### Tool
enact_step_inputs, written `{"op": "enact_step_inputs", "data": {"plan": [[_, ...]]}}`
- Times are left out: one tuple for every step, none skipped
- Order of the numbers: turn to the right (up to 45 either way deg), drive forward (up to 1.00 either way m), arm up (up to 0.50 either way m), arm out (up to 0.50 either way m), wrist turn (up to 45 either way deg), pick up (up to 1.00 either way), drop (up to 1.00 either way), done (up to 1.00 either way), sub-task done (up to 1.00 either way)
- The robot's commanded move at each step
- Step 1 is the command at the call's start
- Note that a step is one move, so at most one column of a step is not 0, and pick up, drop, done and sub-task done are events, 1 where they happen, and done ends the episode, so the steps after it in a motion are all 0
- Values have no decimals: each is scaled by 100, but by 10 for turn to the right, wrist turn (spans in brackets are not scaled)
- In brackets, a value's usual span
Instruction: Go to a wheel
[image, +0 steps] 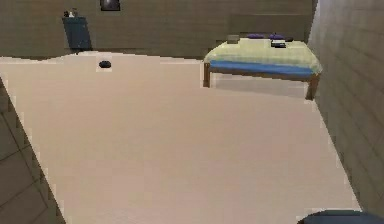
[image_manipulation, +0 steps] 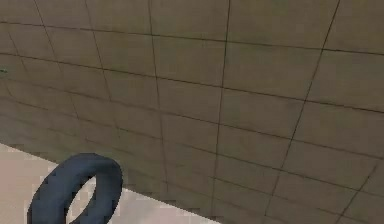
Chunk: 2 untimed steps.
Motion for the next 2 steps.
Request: {"op": "enact_step_inputs", "data": {"plan": [[450, 0, 0, 0, 0, 0, 0, 0, 0], [0, 0, 0, 0, 0, 0, 0, 100, 0]]}}
